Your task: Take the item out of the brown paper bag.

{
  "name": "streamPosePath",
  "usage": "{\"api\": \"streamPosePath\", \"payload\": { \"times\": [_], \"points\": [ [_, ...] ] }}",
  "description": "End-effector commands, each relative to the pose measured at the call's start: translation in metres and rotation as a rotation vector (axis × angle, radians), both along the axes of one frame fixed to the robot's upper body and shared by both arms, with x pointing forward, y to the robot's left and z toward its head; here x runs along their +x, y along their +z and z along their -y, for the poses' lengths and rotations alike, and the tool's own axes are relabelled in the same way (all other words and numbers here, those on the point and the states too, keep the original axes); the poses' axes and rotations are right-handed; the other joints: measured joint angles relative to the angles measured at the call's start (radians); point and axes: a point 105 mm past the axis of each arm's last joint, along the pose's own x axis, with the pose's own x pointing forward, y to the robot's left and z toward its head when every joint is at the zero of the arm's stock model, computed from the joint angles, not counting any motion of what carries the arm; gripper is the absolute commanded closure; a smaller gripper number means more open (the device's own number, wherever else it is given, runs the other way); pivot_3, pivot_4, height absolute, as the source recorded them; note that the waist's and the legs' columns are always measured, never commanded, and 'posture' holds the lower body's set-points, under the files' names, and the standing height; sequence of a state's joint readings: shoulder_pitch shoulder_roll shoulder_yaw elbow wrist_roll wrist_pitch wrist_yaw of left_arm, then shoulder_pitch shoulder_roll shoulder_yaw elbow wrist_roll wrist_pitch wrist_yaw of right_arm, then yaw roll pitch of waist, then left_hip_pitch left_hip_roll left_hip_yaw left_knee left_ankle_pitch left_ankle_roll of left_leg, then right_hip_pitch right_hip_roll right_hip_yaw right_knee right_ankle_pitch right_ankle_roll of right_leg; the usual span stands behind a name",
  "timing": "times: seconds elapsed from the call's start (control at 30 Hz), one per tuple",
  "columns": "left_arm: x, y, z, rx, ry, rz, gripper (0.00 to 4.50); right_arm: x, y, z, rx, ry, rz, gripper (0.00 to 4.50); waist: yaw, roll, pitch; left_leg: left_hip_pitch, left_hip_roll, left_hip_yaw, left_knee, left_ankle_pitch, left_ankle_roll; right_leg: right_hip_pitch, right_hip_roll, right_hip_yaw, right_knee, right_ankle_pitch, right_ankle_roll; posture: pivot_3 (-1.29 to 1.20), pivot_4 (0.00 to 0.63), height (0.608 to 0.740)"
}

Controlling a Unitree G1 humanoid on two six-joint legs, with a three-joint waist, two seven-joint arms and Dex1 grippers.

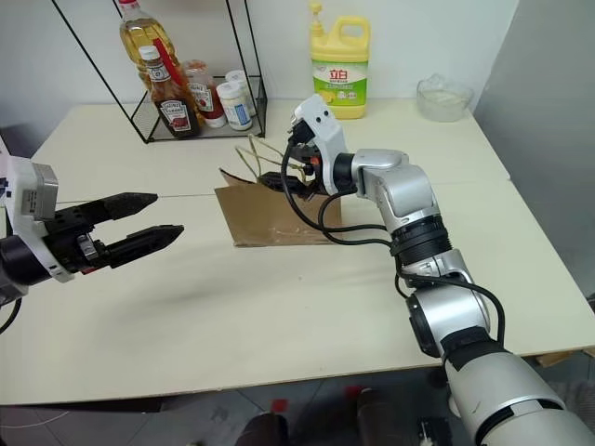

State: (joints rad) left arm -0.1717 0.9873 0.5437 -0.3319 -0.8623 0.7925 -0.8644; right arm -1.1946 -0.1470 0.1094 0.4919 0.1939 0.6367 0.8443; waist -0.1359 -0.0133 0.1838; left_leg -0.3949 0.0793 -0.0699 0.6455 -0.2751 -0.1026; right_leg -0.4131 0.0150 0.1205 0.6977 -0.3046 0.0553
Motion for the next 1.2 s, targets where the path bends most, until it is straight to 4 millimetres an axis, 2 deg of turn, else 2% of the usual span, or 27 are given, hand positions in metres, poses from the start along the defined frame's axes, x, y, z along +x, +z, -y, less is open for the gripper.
{"api": "streamPosePath", "payload": {
  "times": [0.03, 0.23, 0.43, 0.53, 0.63, 0.77, 0.9, 0.97, 1.07, 1.2],
  "points": [
    [0.0, 0.01, 0.0, 0.019, -0.007, 0.049, 0.0, -0.008, 0.017, -0.001, 0.042, 0.035, 0.052, 0.08, 0.0, 0.0, 0.0, 0.0, 0.0, 0.0, 0.0, 0.0, 0.0, 0.0, 0.0, 0.0, 0.0, 0.0, 0.0, 0.0, 0.15, 0.74],
    [-0.001, 0.011, -0.001, 0.022, -0.004, 0.05, 0.0, -0.017, 0.024, 0.011, 0.031, 0.06, 0.086, 0.08, 0.001, 0.0, 0.0, 0.0, 0.0, 0.0, 0.0, 0.0, 0.0, 0.0, 0.0, 0.0, 0.0, 0.0, 0.0, 0.0, 0.15, 0.74],
    [0.008, 0.013, -0.017, 0.048, 0.053, 0.066, 0.0, -0.039, 0.026, 0.057, -0.006, 0.044, 0.092, 0.08, 0.022, 0.001, 0.0, -0.001, 0.0, 0.0, 0.0, 0.0, 0.0, 0.0, 0.0, 0.0, -0.001, 0.0, 0.0, 0.0, 0.15, 0.74],
    [0.035, 0.022, -0.027, 0.075, 0.133, 0.144, 0.0, -0.046, 0.019, 0.08, -0.025, -0.018, 0.081, 0.08, 0.04, 0.001, 0.001, -0.001, 0.0, -0.001, 0.0, 0.0, 0.0, 0.001, 0.0, 0.0, -0.001, 0.0, 0.0, 0.0, 0.15, 0.74],
    [0.081, 0.04, -0.03, 0.098, 0.243, 0.261, 0.0, -0.049, -0.003, 0.101, -0.036, -0.149, 0.087, 0.08, 0.061, -0.001, 0.0, 0.0, -0.001, -0.002, 0.001, 0.002, 0.002, 0.004, 0.0, -0.001, -0.002, 0.0, 0.0, 0.0, 0.15, 0.74],
    [0.142, 0.055, -0.008, 0.156, 0.291, 0.349, 0.0, -0.064, -0.042, 0.103, -0.009, -0.279, 0.078, 0.08, 0.078, -0.002, -0.001, -0.001, -0.002, -0.005, 0.002, 0.004, 0.001, 0.006, 0.0, -0.002, -0.002, 0.0, 0.0, 0.0, 0.15, 0.74],
    [0.182, 0.053, 0.021, 0.242, 0.306, 0.362, 0.0, -0.075, -0.063, 0.099, 0.048, -0.385, 0.087, 0.08, 0.078, -0.002, -0.001, -0.004, -0.005, -0.006, 0.001, 0.006, -0.002, 0.002, 0.0, -0.002, -0.002, 0.0, 0.0, 0.0, 0.15, 0.74],
    [0.194, 0.047, 0.039, 0.313, 0.29, 0.359, 0.0, -0.076, -0.064, 0.102, 0.081, -0.449, 0.101, 0.08, 0.07, -0.002, -0.001, -0.004, -0.005, -0.007, 0.001, 0.006, -0.002, 0.002, -0.001, -0.002, -0.002, 0.0, 0.0, 0.0, 0.15, 0.74],
    [0.2, 0.031, 0.06, 0.419, 0.223, 0.324, 0.0, -0.077, -0.062, 0.107, 0.111, -0.517, 0.117, 0.08, 0.057, -0.002, -0.001, -0.004, -0.006, -0.007, 0.0, 0.006, -0.003, 0.002, -0.001, -0.001, -0.002, 0.0, 0.0, 0.0, 0.15, 0.74],
    [0.191, 0.004, 0.086, 0.532, -0.017, 0.202, 0.0, -0.08, -0.057, 0.119, 0.129, -0.58, 0.136, 0.08, 0.047, -0.002, -0.001, -0.004, -0.006, -0.009, 0.0, 0.006, -0.002, 0.002, -0.001, -0.001, -0.002, 0.0, 0.0, 0.0, 0.15, 0.74]
  ]
}}
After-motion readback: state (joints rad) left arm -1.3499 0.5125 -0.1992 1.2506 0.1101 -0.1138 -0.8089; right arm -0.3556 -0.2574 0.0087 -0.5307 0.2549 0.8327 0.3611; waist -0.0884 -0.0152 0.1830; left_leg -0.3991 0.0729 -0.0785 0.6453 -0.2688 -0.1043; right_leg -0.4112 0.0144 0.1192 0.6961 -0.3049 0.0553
